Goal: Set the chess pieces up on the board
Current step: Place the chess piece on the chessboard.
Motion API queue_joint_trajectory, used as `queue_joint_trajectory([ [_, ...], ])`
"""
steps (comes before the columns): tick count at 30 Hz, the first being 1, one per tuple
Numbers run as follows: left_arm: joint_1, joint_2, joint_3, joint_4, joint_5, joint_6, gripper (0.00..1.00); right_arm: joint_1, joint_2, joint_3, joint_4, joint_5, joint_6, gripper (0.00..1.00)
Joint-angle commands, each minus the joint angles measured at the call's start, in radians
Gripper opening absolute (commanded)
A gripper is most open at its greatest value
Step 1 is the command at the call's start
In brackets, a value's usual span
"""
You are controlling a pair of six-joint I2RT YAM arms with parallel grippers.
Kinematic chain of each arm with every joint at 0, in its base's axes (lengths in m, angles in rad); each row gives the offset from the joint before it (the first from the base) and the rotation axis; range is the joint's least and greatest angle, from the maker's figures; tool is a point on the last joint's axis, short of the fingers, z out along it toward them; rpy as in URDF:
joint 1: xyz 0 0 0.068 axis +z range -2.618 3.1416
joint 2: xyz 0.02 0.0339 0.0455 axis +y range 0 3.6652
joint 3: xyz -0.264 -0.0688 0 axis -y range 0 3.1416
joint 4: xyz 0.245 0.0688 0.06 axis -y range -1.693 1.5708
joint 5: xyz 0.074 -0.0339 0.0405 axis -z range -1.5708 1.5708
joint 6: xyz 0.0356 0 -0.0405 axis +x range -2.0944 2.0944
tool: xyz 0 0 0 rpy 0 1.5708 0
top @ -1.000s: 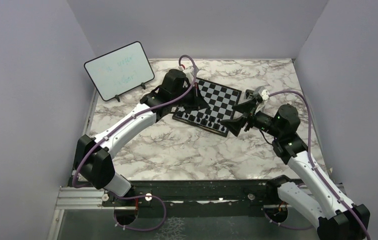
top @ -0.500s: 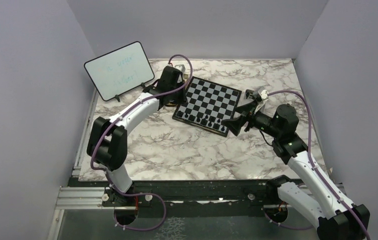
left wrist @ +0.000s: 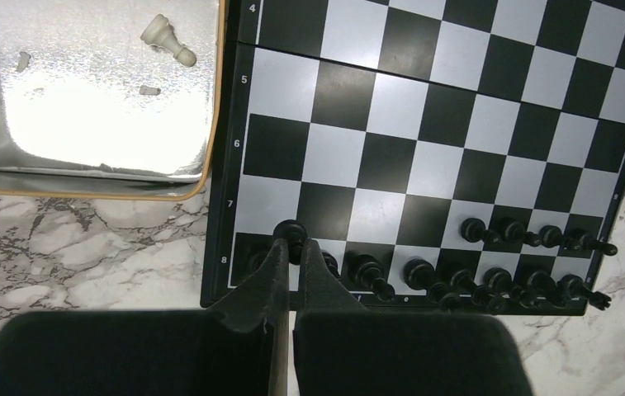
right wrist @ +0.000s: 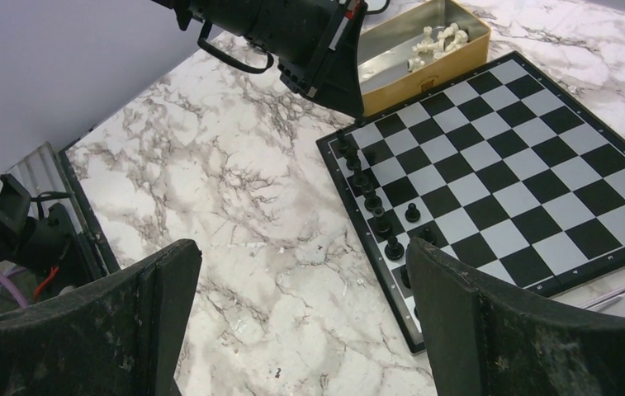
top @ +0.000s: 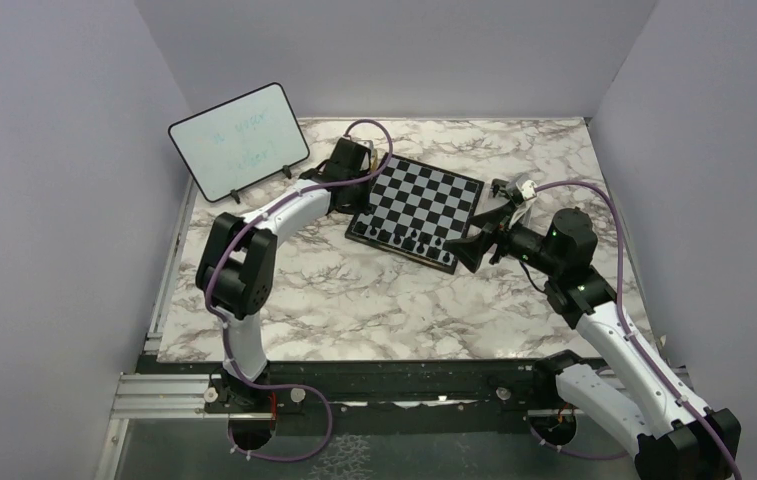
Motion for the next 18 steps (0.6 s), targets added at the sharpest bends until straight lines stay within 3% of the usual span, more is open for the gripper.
queue_joint_trajectory([
  [1, 0.004, 0.024, 0.028, 0.008, -0.030, 0.032, 0.00, 0.005, 0.000, 0.004, -0.006, 0.024, -0.005, 1.00],
  [18, 0.012, 0.095, 0.058, 0.008, -0.033, 0.058, 0.00, 0.006, 0.005, 0.013, -0.022, 0.027, -0.011, 1.00],
])
